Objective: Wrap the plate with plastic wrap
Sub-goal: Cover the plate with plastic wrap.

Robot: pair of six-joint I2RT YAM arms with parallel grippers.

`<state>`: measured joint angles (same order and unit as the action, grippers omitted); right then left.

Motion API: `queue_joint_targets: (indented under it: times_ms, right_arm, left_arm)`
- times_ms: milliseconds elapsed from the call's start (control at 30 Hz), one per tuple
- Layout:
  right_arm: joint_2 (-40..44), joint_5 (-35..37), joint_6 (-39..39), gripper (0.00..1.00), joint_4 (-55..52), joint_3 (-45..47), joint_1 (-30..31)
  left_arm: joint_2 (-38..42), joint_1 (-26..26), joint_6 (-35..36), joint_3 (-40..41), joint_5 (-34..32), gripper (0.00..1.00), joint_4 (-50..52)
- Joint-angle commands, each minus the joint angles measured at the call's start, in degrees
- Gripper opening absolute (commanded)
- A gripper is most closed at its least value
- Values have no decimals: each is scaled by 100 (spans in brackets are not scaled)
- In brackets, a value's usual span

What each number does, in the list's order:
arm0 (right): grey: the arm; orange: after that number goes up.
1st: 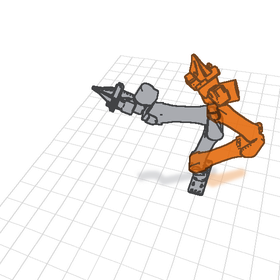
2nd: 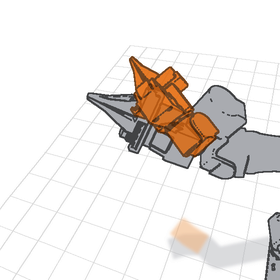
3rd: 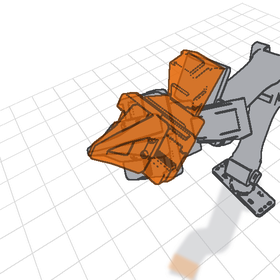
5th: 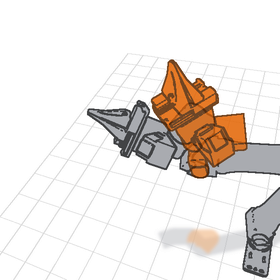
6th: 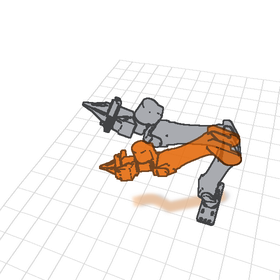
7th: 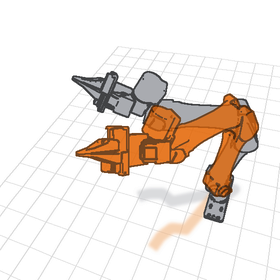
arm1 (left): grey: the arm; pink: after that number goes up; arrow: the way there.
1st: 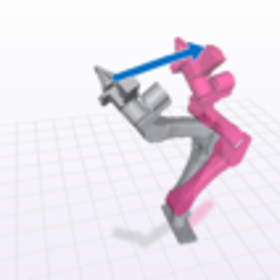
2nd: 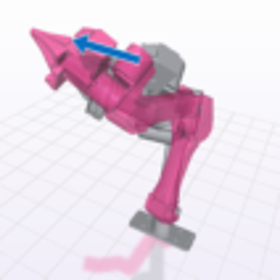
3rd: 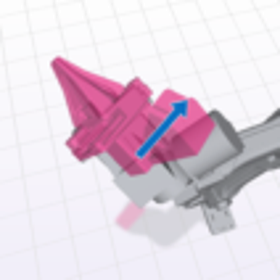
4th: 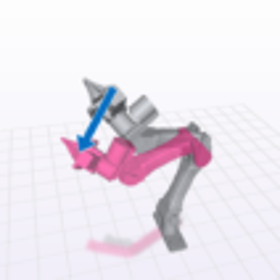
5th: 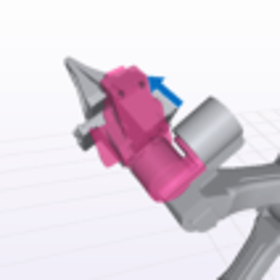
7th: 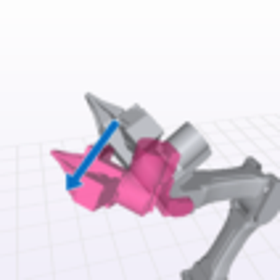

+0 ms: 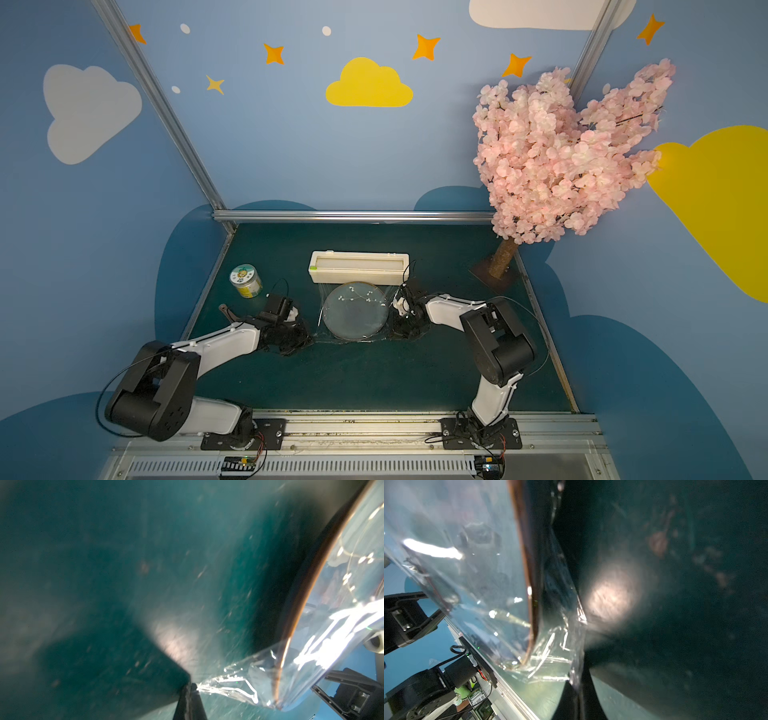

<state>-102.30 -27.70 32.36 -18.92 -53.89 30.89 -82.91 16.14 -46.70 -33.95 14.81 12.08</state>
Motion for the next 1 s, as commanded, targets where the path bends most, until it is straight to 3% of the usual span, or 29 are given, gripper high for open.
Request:
queue_joint_targets:
  times_ms: [0, 267, 500, 600, 800, 967]
  right_arm:
    - [-288, 465, 142, 0, 77, -125, -199]
    - [-629, 57, 526, 0, 826, -136, -293]
    - [-411, 7, 599, 0, 846, 193, -293]
    - [-83, 110, 483, 0, 624, 396, -306]
    - [559, 177, 386, 37, 451, 827, -312]
    - [976, 286, 391, 41, 222, 1023, -308]
  left_arm:
    - [-456, -28, 91, -133, -340, 3, -74]
    - [-1080, -23, -87, -179, -181, 3, -799]
    - [-888, 11, -81, -123, -185, 3, -703]
    - [-556, 22, -33, -69, -299, 13, -420]
    - [125, 56, -15, 136, -558, 33, 171]
    - [841, 80, -11, 307, -770, 41, 615]
